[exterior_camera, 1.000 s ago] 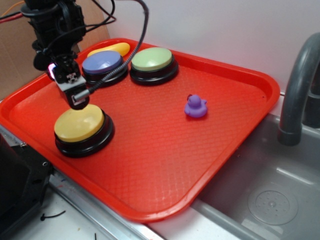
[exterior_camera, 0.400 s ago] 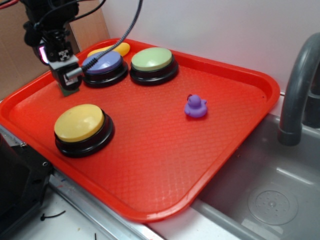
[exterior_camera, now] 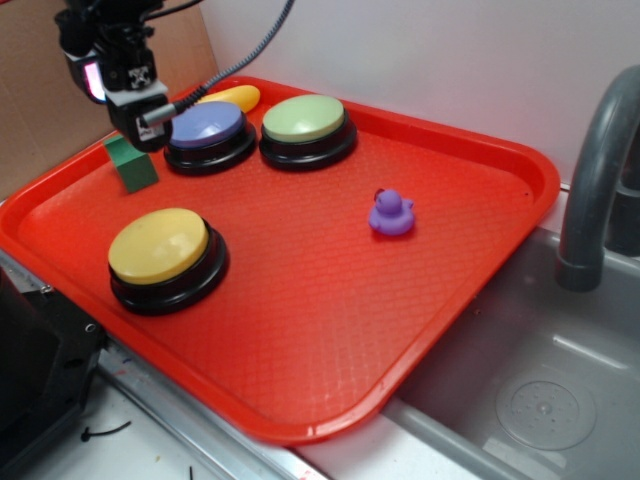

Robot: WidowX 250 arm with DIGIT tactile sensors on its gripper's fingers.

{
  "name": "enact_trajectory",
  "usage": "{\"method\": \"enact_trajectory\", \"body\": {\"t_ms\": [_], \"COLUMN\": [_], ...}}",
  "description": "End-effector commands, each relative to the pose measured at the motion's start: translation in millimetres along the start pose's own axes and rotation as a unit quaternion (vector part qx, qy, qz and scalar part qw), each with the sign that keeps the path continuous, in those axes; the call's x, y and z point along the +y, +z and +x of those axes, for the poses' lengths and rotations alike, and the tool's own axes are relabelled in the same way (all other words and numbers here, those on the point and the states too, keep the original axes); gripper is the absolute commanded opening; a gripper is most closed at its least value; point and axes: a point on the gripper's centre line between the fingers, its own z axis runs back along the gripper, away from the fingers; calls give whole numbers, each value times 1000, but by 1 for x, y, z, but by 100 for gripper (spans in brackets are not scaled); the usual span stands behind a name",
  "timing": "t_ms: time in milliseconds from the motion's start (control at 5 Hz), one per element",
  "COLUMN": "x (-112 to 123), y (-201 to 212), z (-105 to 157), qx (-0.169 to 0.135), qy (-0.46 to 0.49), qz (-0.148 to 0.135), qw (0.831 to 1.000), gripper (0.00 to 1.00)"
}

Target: Push the yellow button.

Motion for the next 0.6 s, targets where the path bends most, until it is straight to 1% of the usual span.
{"method": "enact_trajectory", "body": {"t_ms": [0,200,400], "x": [-14,-16,-13], "y": [24,28,27], "z": [-12,-25,-30], "qx": [-26,-39,-61], "qy": [19,38,34], "qz": [-34,-39,-39], "qw": [999,998,997], "gripper": [100,100,100]}}
